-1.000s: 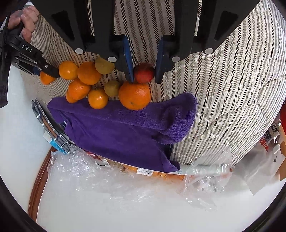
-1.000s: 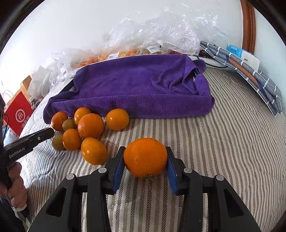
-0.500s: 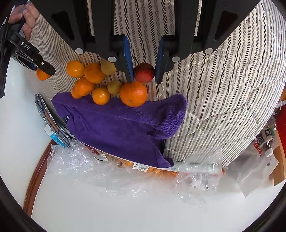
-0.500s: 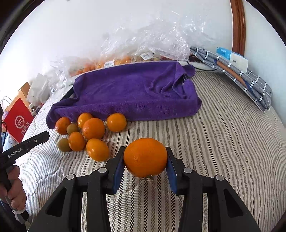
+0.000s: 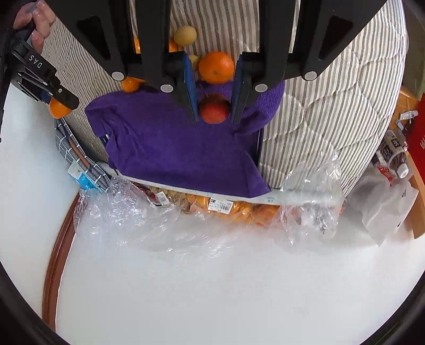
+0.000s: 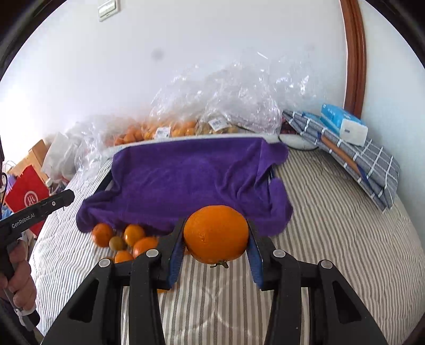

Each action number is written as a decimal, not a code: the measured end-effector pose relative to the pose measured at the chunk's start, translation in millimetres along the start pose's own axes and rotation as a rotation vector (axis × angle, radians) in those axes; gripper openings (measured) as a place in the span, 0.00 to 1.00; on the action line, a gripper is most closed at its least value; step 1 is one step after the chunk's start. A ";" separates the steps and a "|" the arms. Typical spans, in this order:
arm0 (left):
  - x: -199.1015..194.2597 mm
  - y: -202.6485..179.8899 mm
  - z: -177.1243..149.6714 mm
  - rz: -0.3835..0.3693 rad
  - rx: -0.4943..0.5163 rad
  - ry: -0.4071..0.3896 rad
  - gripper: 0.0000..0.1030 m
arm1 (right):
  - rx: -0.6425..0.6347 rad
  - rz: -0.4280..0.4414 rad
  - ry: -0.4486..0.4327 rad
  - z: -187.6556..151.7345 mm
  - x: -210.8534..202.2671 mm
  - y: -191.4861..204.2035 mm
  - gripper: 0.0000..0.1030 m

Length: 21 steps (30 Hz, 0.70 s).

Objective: Organize fruits
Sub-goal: 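Carry both fruits over the purple towel and lower them onto it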

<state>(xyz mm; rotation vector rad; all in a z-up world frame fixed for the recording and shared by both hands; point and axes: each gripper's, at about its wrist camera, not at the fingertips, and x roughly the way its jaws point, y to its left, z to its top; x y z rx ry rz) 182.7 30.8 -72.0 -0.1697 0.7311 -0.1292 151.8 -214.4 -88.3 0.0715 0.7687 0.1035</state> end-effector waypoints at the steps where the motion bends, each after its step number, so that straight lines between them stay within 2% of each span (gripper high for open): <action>1: 3.5 -1.9 6.5 0.005 0.002 -0.005 0.22 | 0.001 -0.001 -0.008 4.9 1.6 -0.3 0.41; 10: 42.1 -5.2 45.4 0.014 -0.011 -0.035 0.22 | -0.014 -0.004 -0.051 52.4 32.7 -1.6 0.41; 21: 104.9 -0.2 45.0 0.018 -0.022 0.004 0.22 | -0.029 -0.007 -0.025 75.0 91.5 -0.6 0.41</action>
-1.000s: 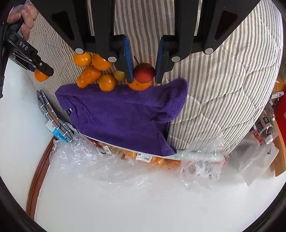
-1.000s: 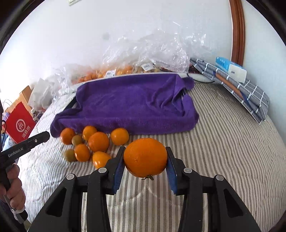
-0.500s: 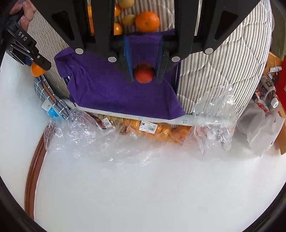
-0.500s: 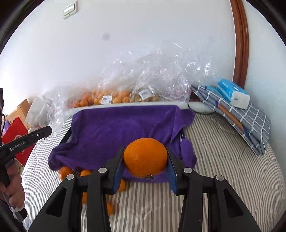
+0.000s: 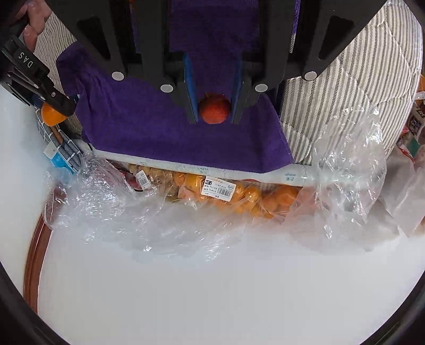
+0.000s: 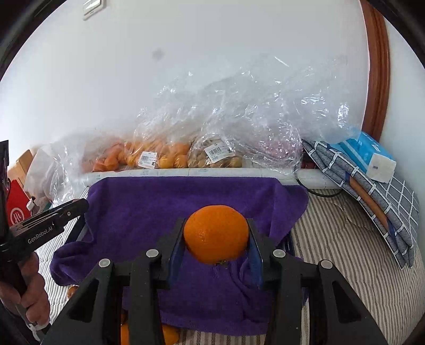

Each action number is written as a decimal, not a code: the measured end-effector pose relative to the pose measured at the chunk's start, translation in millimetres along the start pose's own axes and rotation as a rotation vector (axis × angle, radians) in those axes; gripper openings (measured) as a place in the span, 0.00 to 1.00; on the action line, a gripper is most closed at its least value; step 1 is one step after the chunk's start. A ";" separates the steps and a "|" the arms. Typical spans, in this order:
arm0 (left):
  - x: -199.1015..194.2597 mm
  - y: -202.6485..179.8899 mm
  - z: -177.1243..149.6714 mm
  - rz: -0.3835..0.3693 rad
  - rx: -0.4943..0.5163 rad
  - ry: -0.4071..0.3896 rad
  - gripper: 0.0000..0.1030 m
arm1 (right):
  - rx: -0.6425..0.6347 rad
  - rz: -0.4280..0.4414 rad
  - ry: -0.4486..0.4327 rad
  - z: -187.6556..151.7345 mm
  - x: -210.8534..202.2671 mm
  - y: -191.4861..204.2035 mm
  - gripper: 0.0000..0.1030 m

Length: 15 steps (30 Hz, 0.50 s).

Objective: Organize fruits
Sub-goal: 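Carry both fruits over the purple towel and lower them onto it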

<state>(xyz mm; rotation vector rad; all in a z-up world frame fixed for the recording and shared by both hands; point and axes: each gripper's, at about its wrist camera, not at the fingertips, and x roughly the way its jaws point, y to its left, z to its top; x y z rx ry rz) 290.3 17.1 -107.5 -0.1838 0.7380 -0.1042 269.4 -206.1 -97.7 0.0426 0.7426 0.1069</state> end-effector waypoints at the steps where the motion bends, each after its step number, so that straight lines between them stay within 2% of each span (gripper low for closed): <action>1: 4.1 1.4 -1.9 -0.003 -0.002 0.011 0.22 | -0.005 0.001 0.005 -0.8 4.8 -0.3 0.41; 10: 28.6 1.9 -15.2 -0.001 0.024 0.082 0.22 | 0.033 0.001 0.090 -19.7 44.5 -10.9 0.41; 15: 32.7 0.4 -17.5 0.015 0.043 0.084 0.22 | 0.033 -0.002 0.106 -25.0 52.4 -14.6 0.41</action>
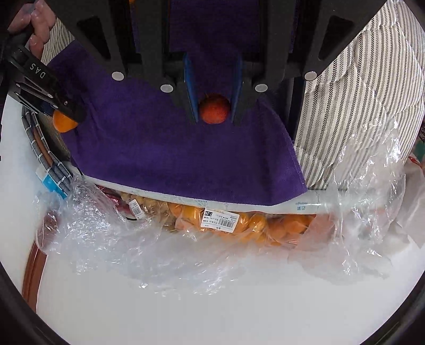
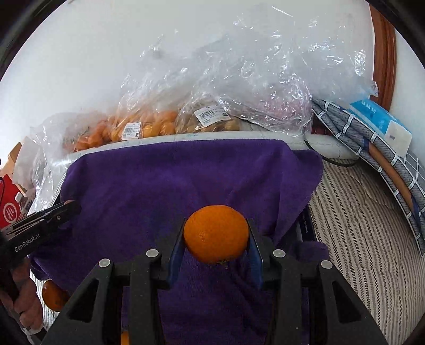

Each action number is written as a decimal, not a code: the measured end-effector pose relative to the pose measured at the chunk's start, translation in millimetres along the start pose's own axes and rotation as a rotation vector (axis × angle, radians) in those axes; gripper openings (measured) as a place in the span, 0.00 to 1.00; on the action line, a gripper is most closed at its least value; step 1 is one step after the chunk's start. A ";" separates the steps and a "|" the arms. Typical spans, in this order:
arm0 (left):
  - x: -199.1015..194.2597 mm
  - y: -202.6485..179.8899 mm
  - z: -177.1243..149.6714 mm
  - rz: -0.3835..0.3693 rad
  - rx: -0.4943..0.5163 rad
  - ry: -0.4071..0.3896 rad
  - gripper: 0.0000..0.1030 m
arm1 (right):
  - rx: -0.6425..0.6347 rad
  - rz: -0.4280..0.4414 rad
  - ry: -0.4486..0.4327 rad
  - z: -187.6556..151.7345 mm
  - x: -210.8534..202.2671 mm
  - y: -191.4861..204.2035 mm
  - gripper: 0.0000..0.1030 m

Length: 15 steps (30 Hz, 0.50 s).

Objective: Organize fruits
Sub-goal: 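Carry both fruits over the purple towel and lower them onto it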

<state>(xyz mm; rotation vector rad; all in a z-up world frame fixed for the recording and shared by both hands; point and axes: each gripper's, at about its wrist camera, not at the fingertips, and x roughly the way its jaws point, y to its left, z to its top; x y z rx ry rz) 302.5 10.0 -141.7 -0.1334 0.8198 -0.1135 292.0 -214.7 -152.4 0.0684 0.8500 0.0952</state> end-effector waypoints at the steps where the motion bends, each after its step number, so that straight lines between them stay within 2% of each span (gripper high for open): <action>1: 0.4 0.3 -0.6 0.003 0.002 0.003 0.22 | 0.005 0.002 0.008 -0.5 2.3 -1.5 0.41; 15: 13.7 5.3 -5.7 -0.013 -0.021 0.076 0.22 | 0.018 0.016 0.044 -3.2 17.3 -1.8 0.41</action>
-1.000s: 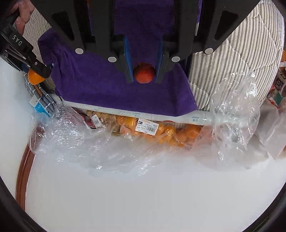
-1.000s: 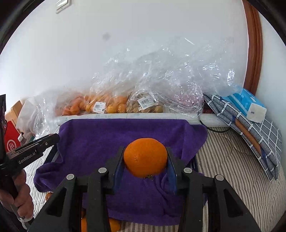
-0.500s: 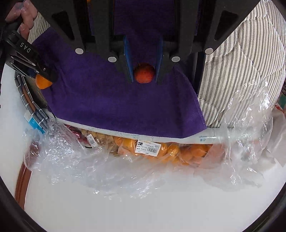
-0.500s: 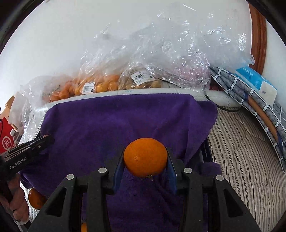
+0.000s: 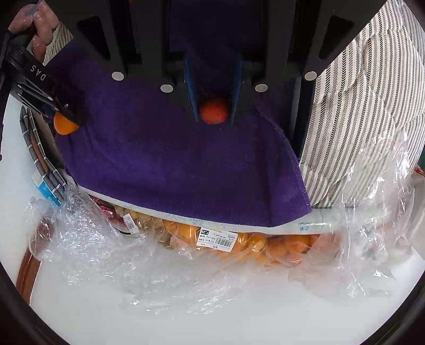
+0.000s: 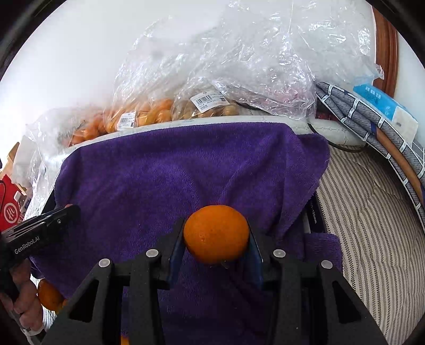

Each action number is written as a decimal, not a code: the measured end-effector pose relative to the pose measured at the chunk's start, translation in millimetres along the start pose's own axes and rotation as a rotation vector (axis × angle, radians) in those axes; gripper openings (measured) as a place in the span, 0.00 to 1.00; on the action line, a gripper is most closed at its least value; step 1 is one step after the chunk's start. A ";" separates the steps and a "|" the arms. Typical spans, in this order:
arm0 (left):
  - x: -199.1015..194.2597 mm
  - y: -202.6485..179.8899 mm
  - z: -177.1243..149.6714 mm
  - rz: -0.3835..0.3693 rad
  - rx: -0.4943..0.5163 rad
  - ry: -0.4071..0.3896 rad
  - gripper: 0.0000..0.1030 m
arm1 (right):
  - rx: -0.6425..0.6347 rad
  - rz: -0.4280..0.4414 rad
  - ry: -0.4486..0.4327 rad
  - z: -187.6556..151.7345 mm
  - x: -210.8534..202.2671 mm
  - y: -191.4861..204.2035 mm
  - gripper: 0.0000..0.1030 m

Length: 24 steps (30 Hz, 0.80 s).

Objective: Organize fruits
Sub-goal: 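Carry both fruits over the purple towel and lower them onto it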

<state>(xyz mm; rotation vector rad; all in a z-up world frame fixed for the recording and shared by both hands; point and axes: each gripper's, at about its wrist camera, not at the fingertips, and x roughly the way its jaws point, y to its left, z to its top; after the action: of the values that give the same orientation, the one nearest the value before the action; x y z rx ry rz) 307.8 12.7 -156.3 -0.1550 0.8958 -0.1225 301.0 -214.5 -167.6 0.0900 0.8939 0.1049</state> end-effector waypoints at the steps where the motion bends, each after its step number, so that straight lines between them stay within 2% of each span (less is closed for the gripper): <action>1: 0.0 -0.6 0.2 0.002 0.001 0.000 0.22 | 0.000 0.002 0.000 0.2 0.4 -0.2 0.41; 9: -0.4 -2.0 0.1 0.011 0.010 0.003 0.23 | 0.013 0.007 -0.010 -2.7 -6.3 -4.2 0.42; 10: -0.2 -1.8 0.6 0.009 0.009 0.004 0.23 | 0.013 0.007 -0.021 -2.7 -8.9 -4.6 0.43; 13: -0.1 -1.5 1.1 0.002 0.011 0.005 0.23 | 0.020 0.006 -0.047 -1.8 -15.2 -5.5 0.55; 16: -0.5 -1.7 1.1 -0.001 0.006 0.007 0.23 | 0.034 0.015 -0.063 -1.0 -19.9 -7.3 0.56; 20: -1.4 -2.9 1.4 -0.014 0.009 0.004 0.29 | 0.044 0.005 -0.081 0.0 -25.2 -8.5 0.64; 24: -3.5 -6.0 1.4 -0.032 0.016 -0.003 0.37 | 0.045 -0.007 -0.085 1.3 -27.4 -8.1 0.65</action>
<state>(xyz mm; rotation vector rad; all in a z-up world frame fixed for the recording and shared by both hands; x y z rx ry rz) 306.5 7.5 -151.7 -0.1550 0.8893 -0.1590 285.4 -226.0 -146.7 0.1326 0.8116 0.0734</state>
